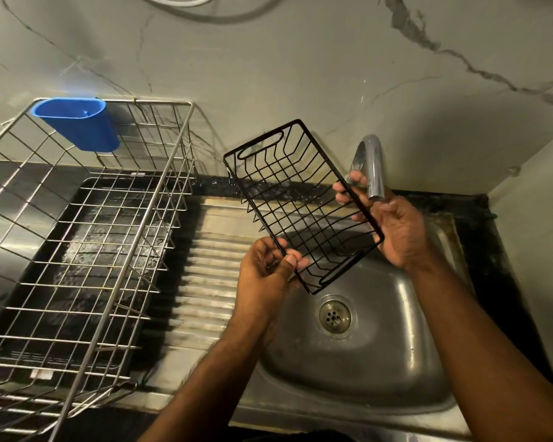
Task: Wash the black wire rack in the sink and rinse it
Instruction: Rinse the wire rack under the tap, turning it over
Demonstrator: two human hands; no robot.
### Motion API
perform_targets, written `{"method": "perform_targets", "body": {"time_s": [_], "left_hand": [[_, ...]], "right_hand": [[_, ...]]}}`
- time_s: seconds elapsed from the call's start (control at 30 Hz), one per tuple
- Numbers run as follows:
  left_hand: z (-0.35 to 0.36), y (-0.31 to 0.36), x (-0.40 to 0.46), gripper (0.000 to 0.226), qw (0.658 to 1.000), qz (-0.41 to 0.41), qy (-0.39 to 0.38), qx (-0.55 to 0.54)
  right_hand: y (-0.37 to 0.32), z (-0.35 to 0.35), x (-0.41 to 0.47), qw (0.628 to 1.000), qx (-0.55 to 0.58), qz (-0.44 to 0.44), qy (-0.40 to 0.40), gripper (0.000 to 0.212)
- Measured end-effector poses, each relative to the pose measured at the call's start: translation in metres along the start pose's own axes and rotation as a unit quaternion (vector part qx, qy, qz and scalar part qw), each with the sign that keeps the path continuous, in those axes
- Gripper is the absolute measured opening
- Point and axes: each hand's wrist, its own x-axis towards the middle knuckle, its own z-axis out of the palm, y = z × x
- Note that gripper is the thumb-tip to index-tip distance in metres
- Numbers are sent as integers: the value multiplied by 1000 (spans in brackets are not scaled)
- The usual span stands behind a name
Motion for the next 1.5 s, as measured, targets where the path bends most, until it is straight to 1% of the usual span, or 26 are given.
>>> {"method": "perform_targets", "body": {"time_s": [0.1,0.17,0.27,0.33,0.5,0.63,0.73,0.83,0.93,1.07,1.17,1.27,1.37,1.43,1.5], "left_hand": [[0,0,1,17,1000,-1,-4,4],[0,-1,1,17,1000,-4,-6,2],[1,-2,1,17,1000,-7,-4,-5],[3,-1,1,19,1000,-9,-3,-7],[7,1,1,27,1000,-7,-9,7],[4,-4,2,25,1000,2,-6,13],[3,-5,3,20,1000,10,-3,14],[2,-7,4,20,1000,15,5,5],[2,-10,4,22,999,19,14,25],[-1,-15,5,21,992,21,25,121],[-3,-23,7,20,985,12,18,173],[0,-32,6,18,978,13,-2,210],[5,-38,3,30,969,35,-30,244],[7,-41,2,33,964,41,-44,260],[8,-45,2,33,960,38,-55,274]], "right_hand": [[3,0,1,998,55,4,20,48],[4,0,1,994,103,18,28,57],[2,1,6,990,125,44,54,70],[1,2,10,988,129,50,66,73],[0,2,18,992,83,55,75,78],[-1,3,20,993,66,60,73,77],[-5,6,20,993,51,63,82,74],[-7,8,18,992,45,66,95,70],[-11,11,9,991,33,76,105,60],[-14,15,-16,988,10,55,141,32],[-8,12,-42,979,22,42,198,24],[-5,9,-67,967,-25,46,250,23],[-10,12,-89,956,-91,80,268,37],[-13,11,-102,948,-149,97,263,46],[-17,10,-111,932,-211,117,270,51]]}}
